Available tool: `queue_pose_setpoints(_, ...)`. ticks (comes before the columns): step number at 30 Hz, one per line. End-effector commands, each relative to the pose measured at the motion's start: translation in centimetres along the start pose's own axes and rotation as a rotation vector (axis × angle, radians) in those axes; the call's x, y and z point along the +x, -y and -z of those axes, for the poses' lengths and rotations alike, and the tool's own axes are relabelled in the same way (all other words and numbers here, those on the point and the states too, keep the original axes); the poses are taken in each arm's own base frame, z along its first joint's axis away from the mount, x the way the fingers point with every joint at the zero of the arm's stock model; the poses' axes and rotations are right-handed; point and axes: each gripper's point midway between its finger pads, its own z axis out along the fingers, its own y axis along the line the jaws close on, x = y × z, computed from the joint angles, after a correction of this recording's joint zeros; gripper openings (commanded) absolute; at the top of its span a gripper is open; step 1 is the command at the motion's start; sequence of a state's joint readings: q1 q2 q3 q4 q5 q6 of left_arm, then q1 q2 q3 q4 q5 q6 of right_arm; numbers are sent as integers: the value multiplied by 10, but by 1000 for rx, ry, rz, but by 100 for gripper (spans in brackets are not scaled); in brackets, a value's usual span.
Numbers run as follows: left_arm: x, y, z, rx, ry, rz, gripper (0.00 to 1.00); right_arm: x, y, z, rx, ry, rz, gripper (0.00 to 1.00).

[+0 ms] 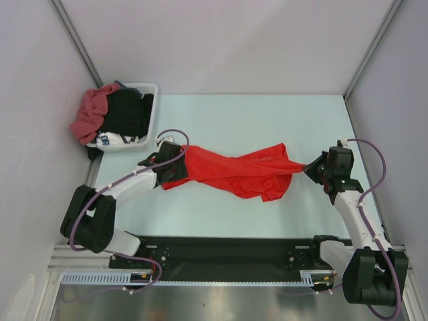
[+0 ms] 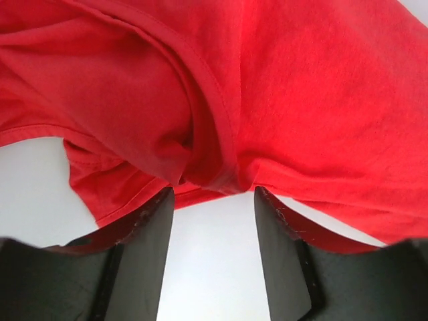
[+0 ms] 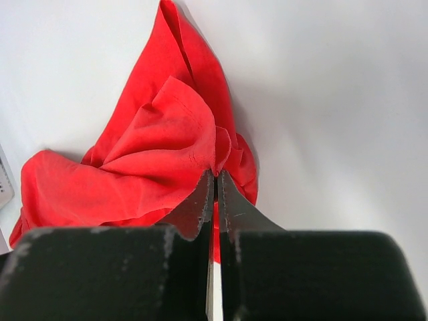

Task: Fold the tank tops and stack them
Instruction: Flatten the tank top out

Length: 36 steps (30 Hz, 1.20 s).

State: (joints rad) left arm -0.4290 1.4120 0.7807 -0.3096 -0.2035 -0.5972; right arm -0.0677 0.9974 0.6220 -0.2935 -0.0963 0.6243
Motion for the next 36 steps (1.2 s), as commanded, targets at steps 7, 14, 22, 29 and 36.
queue_pose_setpoints(7,-6,17,-11,73,25,25,50,-8,-7,3,-37,30,10,0)
queue_pose_setpoints(14,-20,4,-23,-36,41,3,42,-6,-7,5,-36,26,9,0)
queue_pose_setpoints(22,-33,0,-2,-32,85,5,0,-10,-11,14,-41,38,15,0)
queue_pose_setpoints(29,-44,10,51,71,116,7,0,-23,-27,35,-84,61,39,0)
queue_pose_setpoints(36,-90,20,153,208,296,49,0,-45,-62,82,-194,118,61,0)
